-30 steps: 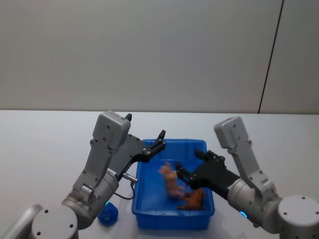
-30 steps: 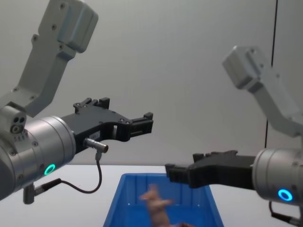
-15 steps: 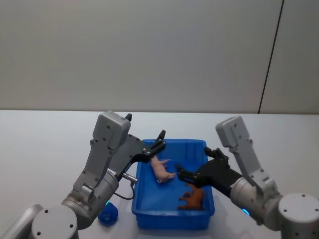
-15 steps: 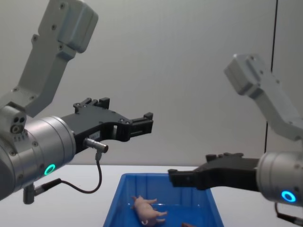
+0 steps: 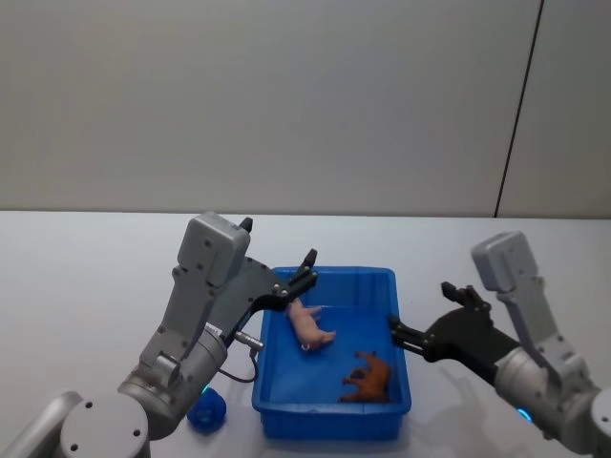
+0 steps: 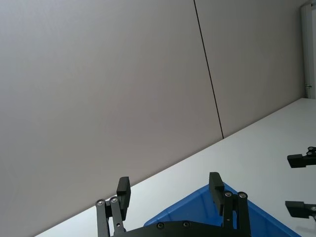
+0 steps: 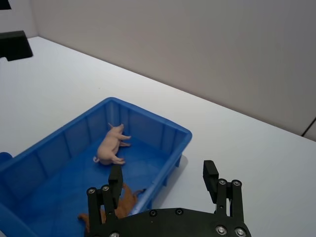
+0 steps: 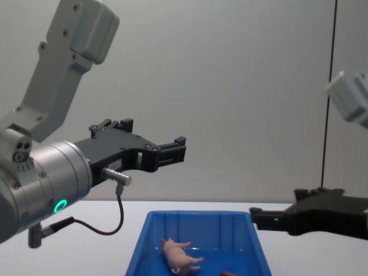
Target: Pick up the two dolls from the table and place them into the box.
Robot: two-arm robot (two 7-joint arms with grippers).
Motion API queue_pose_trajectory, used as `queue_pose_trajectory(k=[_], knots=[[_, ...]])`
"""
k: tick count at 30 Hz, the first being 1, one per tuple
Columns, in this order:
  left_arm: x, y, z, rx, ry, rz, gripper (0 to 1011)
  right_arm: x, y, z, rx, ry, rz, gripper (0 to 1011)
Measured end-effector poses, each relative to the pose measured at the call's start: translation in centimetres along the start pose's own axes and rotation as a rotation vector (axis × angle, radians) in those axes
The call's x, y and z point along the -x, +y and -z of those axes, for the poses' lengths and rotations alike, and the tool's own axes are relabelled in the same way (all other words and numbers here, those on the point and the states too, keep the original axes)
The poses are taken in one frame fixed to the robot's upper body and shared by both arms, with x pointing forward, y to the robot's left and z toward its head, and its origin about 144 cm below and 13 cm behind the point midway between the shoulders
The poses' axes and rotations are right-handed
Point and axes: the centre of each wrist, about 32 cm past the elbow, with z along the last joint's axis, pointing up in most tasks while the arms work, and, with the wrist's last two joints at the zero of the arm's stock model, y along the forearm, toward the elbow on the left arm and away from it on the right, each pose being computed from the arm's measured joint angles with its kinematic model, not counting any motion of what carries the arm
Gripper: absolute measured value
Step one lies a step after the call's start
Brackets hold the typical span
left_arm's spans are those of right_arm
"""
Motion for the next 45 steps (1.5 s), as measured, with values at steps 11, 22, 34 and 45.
queue_pose_trajectory(k=[11, 22, 34, 45], knots=[[-0.1, 0.1, 0.0, -0.006, -0.005, -0.002, 1001, -1.4, -1.4, 1.0, -0.006, -0.01, 0.038, 1001], [-0.9, 1.8, -0.2, -0.051, -0.037, -0.039, 1001, -1.9, -1.9, 1.3, -0.009, -0.014, 0.051, 1001], [-2.1, 6.0, 0.2, -0.169, -0.052, -0.079, 1001, -2.1, -2.2, 1.5, -0.01, -0.016, 0.058, 1001], [-2.4, 8.8, 2.2, -0.255, -0.006, -0.079, 1001, -2.2, -2.3, 1.6, -0.011, -0.017, 0.06, 1001]])
